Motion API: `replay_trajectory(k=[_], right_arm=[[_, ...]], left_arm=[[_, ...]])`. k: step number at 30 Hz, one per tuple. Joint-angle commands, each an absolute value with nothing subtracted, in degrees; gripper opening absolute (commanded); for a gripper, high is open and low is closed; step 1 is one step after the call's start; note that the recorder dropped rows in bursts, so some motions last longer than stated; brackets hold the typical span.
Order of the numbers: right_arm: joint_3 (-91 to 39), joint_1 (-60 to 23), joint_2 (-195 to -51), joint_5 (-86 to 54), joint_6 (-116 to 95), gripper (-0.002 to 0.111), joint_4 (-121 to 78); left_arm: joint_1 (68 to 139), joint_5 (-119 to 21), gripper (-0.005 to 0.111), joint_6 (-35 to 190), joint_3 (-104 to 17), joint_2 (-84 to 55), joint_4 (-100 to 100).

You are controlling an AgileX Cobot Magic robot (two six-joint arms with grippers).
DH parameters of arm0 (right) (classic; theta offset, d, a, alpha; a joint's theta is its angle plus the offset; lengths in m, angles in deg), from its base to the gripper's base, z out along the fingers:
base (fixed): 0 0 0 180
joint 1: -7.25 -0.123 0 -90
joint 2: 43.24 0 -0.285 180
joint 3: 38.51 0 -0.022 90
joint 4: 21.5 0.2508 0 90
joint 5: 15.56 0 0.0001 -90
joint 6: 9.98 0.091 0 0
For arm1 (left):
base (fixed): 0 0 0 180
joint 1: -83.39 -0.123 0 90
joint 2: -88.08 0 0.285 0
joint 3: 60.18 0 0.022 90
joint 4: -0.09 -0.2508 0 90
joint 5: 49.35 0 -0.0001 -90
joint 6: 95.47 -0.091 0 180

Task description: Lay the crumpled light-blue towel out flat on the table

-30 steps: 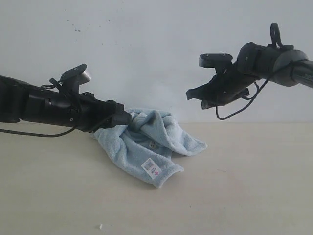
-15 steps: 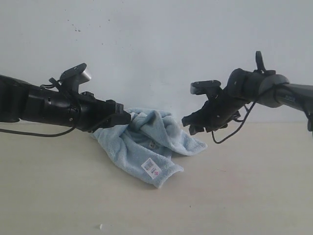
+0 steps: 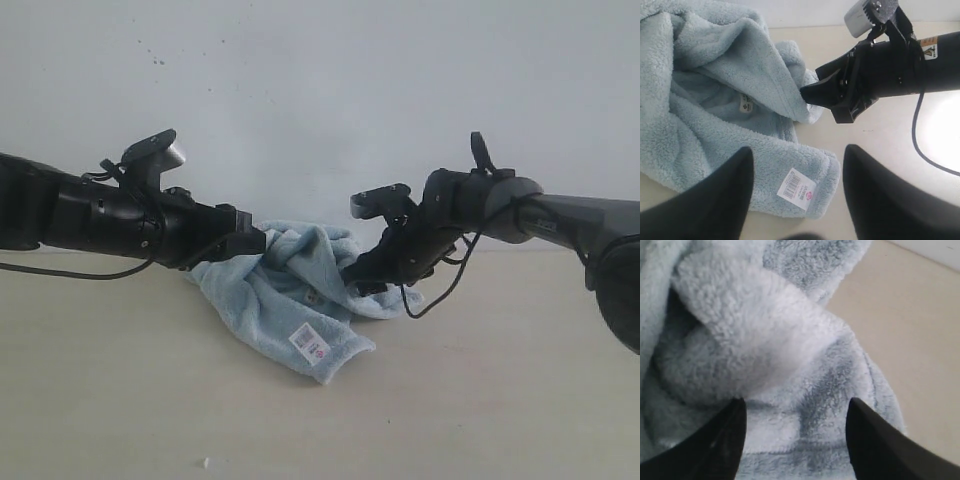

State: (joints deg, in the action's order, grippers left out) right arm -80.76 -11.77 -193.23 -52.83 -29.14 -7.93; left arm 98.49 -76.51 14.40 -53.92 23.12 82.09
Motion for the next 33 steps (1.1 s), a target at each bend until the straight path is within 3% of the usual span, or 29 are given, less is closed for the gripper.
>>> replay_trajectory(k=[1, 9, 12, 13, 22, 33], right_arm=[[-80.78, -11.47, -193.34, -52.55, -26.15, 0.057, -13.80], [-80.78, -11.00, -196.83, -52.38, -25.53, 0.055, -14.66], [-80.78, -11.00, -196.96, -53.43, -25.43, 0.005, -14.66], [-80.78, -11.00, -196.60, -53.53, -24.16, 0.001, -14.66], [-80.78, -11.00, -181.26, -58.69, -22.56, 0.003, -17.27], [-73.67, -11.00, -163.43, -68.45, -24.27, 0.003, -17.61]], left_arm=[[98.60, -76.11, 0.052, 14.33, -54.31, 22.66, 81.96], [98.60, -76.10, 0.052, 14.17, -54.31, 22.66, 81.96], [98.60, -76.10, 0.052, 14.17, -54.31, 22.66, 81.96], [98.60, -76.32, 0.052, 14.17, -54.31, 22.66, 81.96], [98.19, -81.14, 0.052, 14.17, -52.57, 16.35, 79.87], [95.96, -78.95, 0.052, 14.59, -39.18, 2.34, 78.41]])
